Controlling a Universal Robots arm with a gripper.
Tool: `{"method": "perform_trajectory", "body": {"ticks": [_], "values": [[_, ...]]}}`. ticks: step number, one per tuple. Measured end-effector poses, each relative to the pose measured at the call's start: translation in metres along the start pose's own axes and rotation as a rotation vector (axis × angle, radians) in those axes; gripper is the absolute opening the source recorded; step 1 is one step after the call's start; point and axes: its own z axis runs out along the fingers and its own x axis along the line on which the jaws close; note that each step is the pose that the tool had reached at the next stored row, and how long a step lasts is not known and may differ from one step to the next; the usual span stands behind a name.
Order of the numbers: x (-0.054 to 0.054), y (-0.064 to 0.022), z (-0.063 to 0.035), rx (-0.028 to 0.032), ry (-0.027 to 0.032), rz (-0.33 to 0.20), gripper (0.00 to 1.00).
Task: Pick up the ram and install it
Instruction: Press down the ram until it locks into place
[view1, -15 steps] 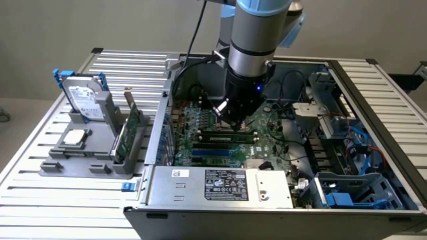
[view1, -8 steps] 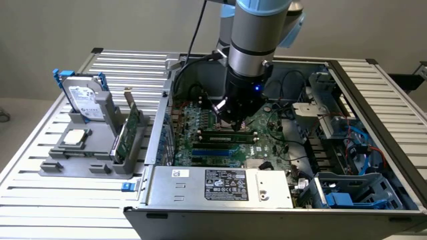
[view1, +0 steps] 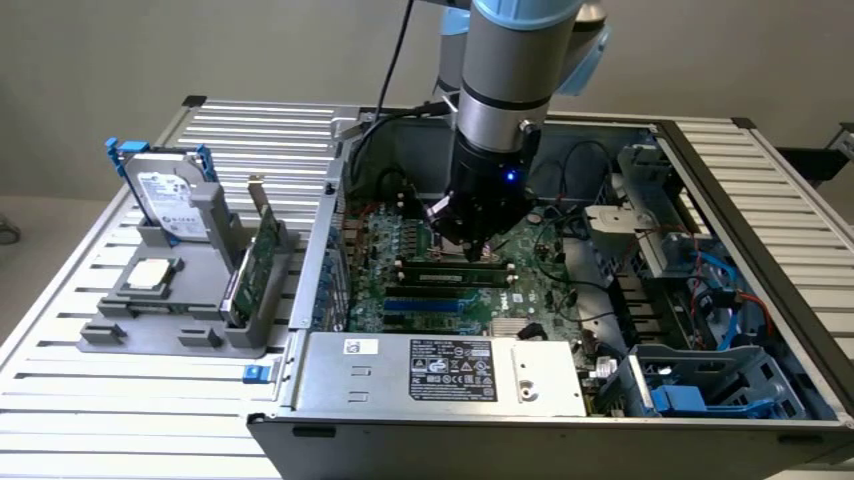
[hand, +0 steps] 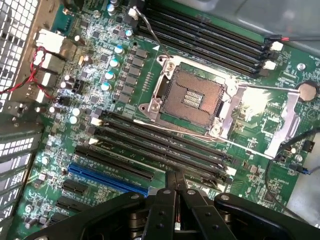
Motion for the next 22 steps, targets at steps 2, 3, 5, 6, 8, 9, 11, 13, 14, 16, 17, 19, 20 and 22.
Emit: {"method": "perform_trajectory", "body": {"ticks": [2,3,5,6,8,9,11,13,14,16,17,19,20,22], "values": [[0.0000,0.0000,-0.0003,0.0001,-0.0009,0.027,0.11],[0.0000,0.0000,-0.0004,0.0002,-0.0014,0.040,0.11],[0.0000,0.0000,-0.0006,0.0002,-0.0023,0.067,0.11],[0.0000,0.0000,-0.0008,0.0003,-0.0027,0.080,0.11],[0.0000,0.0000,-0.0010,0.0004,-0.0036,0.107,0.11],[0.0000,0.0000,-0.0011,0.0004,-0.0041,0.121,0.11],[0.0000,0.0001,-0.0012,0.0004,-0.0045,0.147,0.11],[0.0000,0.0001,-0.0013,0.0003,-0.0045,0.169,0.11],[0.0000,0.0000,-0.0013,0.0002,-0.0043,0.181,0.11],[0.0001,0.0001,-0.0013,0.0000,-0.0040,0.205,0.11],[0.0001,0.0001,-0.0013,-0.0001,-0.0040,0.215,0.11],[0.0000,0.0000,-0.0013,-0.0003,-0.0034,0.238,0.11],[0.0000,0.0001,-0.0013,-0.0005,-0.0032,0.248,0.11],[0.0003,0.0002,-0.0013,-0.0004,-0.0029,0.261,0.11]]}}
